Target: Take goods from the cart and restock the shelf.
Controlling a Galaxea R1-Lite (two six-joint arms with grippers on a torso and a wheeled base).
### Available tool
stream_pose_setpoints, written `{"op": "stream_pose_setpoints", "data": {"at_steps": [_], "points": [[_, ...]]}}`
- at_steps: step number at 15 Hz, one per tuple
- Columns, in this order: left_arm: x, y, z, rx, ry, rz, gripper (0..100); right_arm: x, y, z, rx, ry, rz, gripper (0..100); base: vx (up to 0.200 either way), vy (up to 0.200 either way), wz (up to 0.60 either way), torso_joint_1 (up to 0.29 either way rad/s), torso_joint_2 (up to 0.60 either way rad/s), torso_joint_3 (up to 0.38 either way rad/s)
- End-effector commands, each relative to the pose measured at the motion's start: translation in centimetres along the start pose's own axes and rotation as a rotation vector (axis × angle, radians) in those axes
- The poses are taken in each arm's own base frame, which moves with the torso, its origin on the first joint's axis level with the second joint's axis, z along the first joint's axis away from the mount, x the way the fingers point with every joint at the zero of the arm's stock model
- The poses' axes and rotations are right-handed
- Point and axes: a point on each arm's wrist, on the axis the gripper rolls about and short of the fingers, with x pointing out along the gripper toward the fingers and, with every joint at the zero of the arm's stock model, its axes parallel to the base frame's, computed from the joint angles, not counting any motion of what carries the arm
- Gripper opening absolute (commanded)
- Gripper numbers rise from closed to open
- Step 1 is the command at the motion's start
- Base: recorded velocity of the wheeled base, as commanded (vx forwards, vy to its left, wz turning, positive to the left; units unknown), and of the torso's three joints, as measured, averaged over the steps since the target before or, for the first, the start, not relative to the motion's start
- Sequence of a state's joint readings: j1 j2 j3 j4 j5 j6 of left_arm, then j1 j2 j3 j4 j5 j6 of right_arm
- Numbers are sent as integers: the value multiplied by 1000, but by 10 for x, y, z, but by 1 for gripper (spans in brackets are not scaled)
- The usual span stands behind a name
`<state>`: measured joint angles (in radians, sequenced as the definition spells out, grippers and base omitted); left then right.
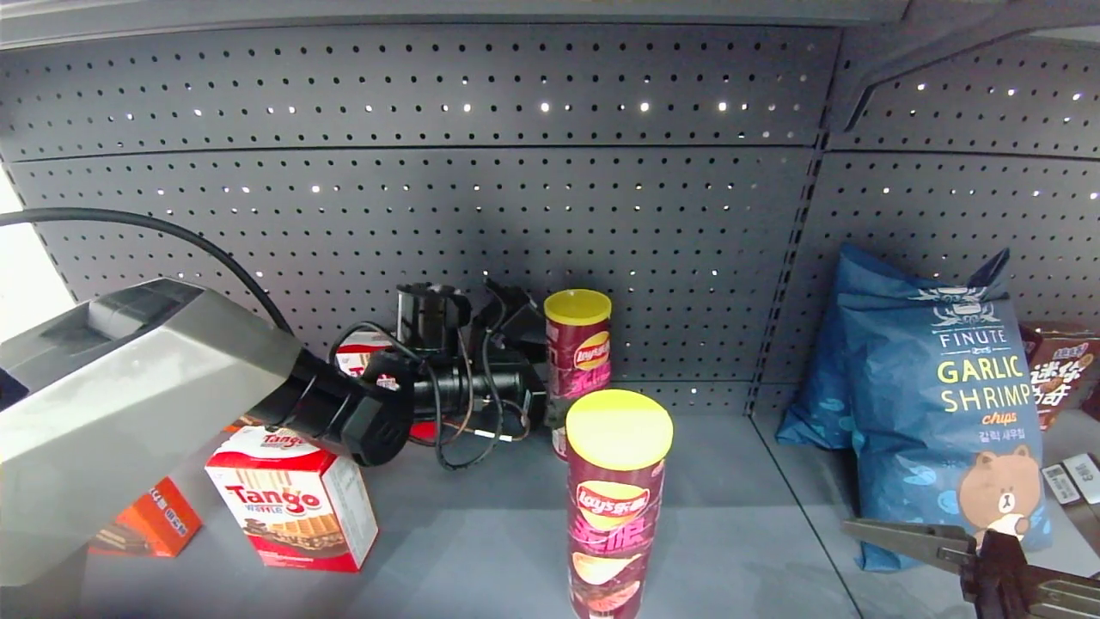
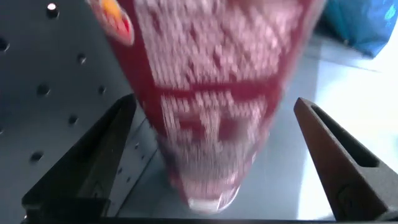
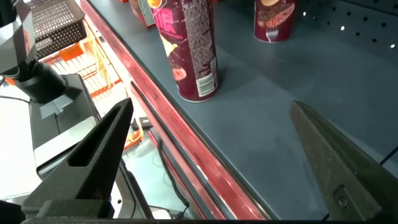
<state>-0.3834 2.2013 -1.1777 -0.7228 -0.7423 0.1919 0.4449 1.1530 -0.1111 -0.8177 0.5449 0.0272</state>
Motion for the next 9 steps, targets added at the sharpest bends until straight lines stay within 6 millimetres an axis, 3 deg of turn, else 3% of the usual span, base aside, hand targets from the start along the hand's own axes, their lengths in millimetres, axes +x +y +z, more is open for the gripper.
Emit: {"op": "stream_pose_setpoints", "data": {"at_steps": [1,9], "points": [[-14,1,-7,27,30,37,100,0,0,-2,6,9,-1,100,0,0,0,0,0,0],[-22,-2,-1,24,58,169,100,-2,1,-7,14,22,-2,100,0,0,0,0,0,0]]}}
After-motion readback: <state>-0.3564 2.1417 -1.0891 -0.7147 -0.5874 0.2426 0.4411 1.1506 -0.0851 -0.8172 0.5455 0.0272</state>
